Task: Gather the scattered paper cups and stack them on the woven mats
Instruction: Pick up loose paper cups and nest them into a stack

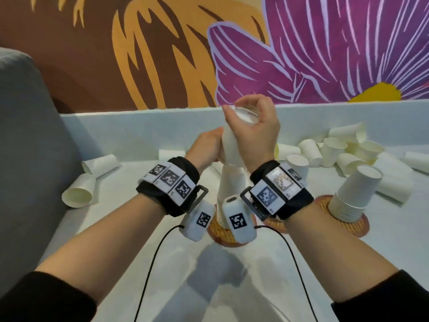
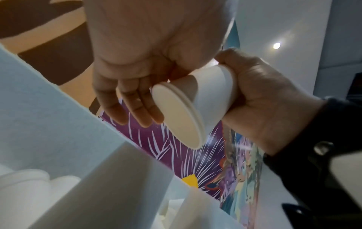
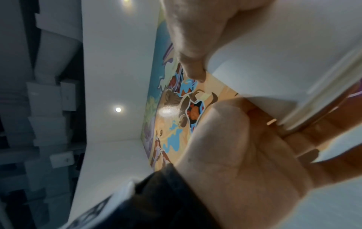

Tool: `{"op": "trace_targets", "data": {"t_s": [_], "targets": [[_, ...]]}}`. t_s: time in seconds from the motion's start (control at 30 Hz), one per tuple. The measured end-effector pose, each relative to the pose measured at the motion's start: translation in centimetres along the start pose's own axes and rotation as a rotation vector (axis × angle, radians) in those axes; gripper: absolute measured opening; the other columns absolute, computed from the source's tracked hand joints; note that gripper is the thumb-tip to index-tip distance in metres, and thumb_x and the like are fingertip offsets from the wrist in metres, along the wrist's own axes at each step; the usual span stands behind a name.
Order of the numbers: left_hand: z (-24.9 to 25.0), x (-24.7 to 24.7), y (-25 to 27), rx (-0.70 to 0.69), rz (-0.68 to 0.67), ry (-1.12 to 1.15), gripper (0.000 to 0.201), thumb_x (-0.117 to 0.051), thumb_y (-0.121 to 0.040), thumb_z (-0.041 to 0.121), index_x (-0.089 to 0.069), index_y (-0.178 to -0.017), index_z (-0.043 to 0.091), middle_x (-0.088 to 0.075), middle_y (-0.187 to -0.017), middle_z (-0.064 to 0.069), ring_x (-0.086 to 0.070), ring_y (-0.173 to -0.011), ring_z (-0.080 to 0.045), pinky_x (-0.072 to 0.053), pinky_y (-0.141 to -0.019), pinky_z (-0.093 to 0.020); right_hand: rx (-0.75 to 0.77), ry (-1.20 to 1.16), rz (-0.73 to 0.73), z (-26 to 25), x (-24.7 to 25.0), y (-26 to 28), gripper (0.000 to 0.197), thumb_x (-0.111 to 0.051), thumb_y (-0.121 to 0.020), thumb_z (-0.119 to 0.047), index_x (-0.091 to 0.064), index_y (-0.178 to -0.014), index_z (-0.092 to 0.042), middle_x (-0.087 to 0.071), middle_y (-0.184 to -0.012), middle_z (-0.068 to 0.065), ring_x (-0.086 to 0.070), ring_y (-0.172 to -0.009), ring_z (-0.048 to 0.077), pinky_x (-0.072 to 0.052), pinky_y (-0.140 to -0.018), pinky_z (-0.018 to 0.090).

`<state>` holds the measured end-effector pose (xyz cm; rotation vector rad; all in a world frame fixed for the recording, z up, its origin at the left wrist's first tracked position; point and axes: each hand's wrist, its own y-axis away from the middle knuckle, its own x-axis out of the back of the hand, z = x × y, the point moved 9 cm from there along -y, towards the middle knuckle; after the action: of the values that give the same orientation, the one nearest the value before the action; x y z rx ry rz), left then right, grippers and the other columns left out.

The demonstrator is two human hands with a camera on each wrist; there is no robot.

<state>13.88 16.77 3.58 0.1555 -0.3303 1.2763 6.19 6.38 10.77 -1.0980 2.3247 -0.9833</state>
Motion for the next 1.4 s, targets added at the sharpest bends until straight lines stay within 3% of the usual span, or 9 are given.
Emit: {"op": "trace_targets", "data": {"t_s": [0.13, 0.27, 0.33, 0.47, 0.6, 0.87, 1.1, 1.23, 1.4], "targets": [[-3.5, -2.0, 0.6, 0.098, -0.030, -0.025, 0.029, -0.034, -0.101, 0.022, -0.060, -0.105, 0.011, -0.058, -0.103, -0.014, -0.053, -0.069, -0.008, -0.048, -0.065, -0.023, -0.114, 0.111, -0.228, 3.9, -0.4, 2.4, 0.010, -0.066, -0.085, -0.019, -0.063, -0.093, -0.013, -0.060, -0.097, 0.000, -0.055, -0.091, 0.007, -0.040, -0.084, 0.006], [-7.7, -3.5, 1.4, 0.238, -0.141, -0.223, 0.034, -0.033, -0.098, 0.008, -0.054, -0.124, 0.001, -0.060, -0.121, -0.014, -0.061, -0.104, -0.027, -0.054, -0.087, -0.045, -0.283, 0.354, -0.610, 8.9, -2.3, 7.1, 0.028, -0.050, -0.095, -0.029, -0.065, -0.112, -0.013, -0.059, -0.118, 0.002, -0.055, -0.108, 0.015, -0.039, -0.094, 0.024], [-8.5, -3.6, 1.8, 0.244, -0.173, -0.262, 0.034, -0.033, -0.099, 0.012, -0.057, -0.121, 0.005, -0.062, -0.120, -0.010, -0.059, -0.110, -0.025, -0.052, -0.091, -0.043, -0.262, 0.417, -0.605, 9.1, -2.3, 7.4, 0.030, -0.048, -0.095, -0.030, -0.066, -0.112, -0.014, -0.060, -0.119, 0.002, -0.056, -0.109, 0.018, -0.041, -0.098, 0.034], [-9.3, -1.5, 1.5, 0.227, -0.136, -0.318, 0.031, -0.044, -0.095, 0.025, -0.066, -0.109, 0.009, -0.068, -0.108, -0.006, -0.063, -0.099, -0.021, -0.048, -0.073, -0.029, -0.202, 0.644, -0.589, 7.9, -2.9, 6.2, 0.025, -0.049, -0.090, -0.030, -0.069, -0.101, -0.020, -0.063, -0.114, -0.001, -0.051, -0.114, 0.020, -0.033, -0.106, 0.045], [-10.5, 3.3, 0.6, 0.252, -0.025, -0.393, 0.023, -0.054, -0.090, 0.024, -0.069, -0.098, 0.008, -0.070, -0.101, -0.014, -0.065, -0.094, -0.026, -0.045, -0.059, -0.023, -0.081, 0.565, -0.584, 4.8, -5.7, 6.3, 0.019, -0.051, -0.087, -0.027, -0.069, -0.093, -0.022, -0.062, -0.112, -0.006, -0.045, -0.117, 0.015, -0.024, -0.110, 0.046], [-17.2, 17.4, 1.3, 0.515, 0.316, -0.442, 0.026, -0.056, -0.089, 0.018, -0.066, -0.107, 0.002, -0.065, -0.108, -0.015, -0.060, -0.100, -0.032, -0.053, -0.079, -0.035, -0.127, 0.447, -0.803, 5.1, -13.3, 10.2, 0.020, -0.052, -0.085, -0.025, -0.070, -0.093, -0.018, -0.068, -0.103, -0.003, -0.054, -0.104, 0.018, -0.036, -0.101, 0.040], [-24.1, 27.9, 2.9, 0.801, 0.552, -0.617, 0.042, -0.056, -0.076, 0.024, -0.060, -0.115, 0.009, -0.059, -0.119, -0.014, -0.053, -0.106, -0.038, -0.039, -0.095, -0.038, -0.280, 0.553, -0.980, 10.3, -19.5, 13.5, 0.021, -0.052, -0.086, -0.021, -0.069, -0.098, -0.016, -0.068, -0.107, -0.001, -0.059, -0.103, 0.021, -0.043, -0.095, 0.039], [-25.0, 29.5, 3.1, 0.793, 0.683, -0.539, 0.037, -0.052, -0.084, 0.019, -0.055, -0.121, 0.016, -0.041, -0.135, -0.022, -0.046, -0.119, -0.043, -0.034, -0.107, -0.045, -0.287, 0.662, -1.057, 13.1, -22.4, 14.6, 0.027, -0.054, -0.086, -0.020, -0.063, -0.112, -0.016, -0.060, -0.119, 0.003, -0.053, -0.114, 0.023, -0.041, -0.097, 0.039], [-24.7, 30.6, 1.6, 0.585, 0.854, -0.436, 0.025, -0.049, -0.087, 0.005, -0.069, -0.101, 0.009, -0.059, -0.121, -0.019, -0.054, -0.111, -0.037, -0.041, -0.101, -0.039, -0.197, 0.830, -1.118, 16.2, -25.9, 13.0, 0.047, -0.057, -0.085, -0.016, -0.047, -0.131, -0.012, -0.047, -0.132, 0.009, -0.043, -0.124, 0.027, -0.038, -0.102, 0.040]]}}
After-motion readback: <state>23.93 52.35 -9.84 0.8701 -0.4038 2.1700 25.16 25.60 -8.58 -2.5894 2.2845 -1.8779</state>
